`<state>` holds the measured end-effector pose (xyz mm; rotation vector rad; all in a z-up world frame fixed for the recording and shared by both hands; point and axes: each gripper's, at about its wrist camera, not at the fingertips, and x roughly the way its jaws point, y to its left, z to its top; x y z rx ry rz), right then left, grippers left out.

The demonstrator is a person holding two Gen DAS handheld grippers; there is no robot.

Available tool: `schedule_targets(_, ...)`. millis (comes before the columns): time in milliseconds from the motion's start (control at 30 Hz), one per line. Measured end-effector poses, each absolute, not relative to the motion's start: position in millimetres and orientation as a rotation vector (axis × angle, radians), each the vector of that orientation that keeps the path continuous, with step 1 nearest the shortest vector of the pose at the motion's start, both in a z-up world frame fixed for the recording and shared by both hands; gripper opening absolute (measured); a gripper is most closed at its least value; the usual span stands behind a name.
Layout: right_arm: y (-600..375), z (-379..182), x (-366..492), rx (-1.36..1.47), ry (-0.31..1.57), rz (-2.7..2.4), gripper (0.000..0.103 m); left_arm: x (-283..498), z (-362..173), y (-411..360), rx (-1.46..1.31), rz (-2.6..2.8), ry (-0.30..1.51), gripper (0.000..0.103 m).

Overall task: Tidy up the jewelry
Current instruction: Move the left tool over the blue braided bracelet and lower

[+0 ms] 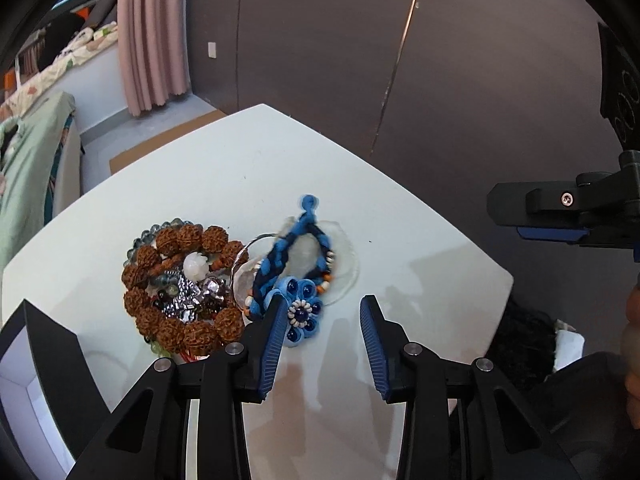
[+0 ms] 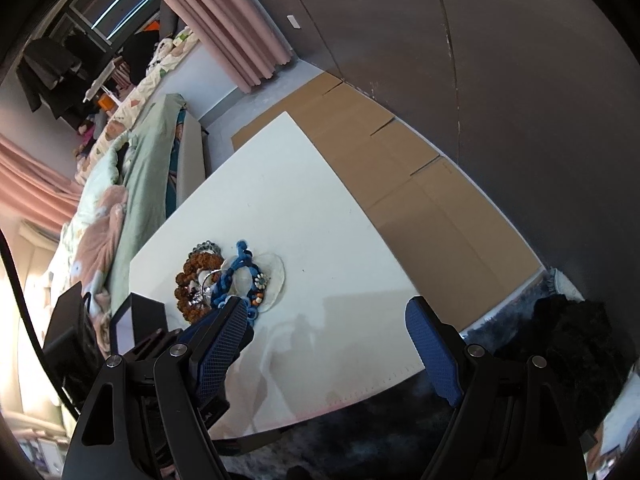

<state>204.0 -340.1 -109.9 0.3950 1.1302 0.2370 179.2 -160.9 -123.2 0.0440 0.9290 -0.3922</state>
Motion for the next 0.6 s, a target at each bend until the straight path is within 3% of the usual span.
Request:
schedule_targets(267,-334,-119,209,0.386,1.155,0.216,0.083,181,-130,-158,0.047,-0.384,0.915,0.038)
schedule_targets(567,-333,-125,209,0.372,1.169,0.195,0.083,183,-132,-140,-0.051,-0.374,0.941,0.000)
schedule_targets(600,-333,-126,210,0.371,1.171,0.193,0.083,184,-132,-137,-0.074,-0.376,0.952,0.000)
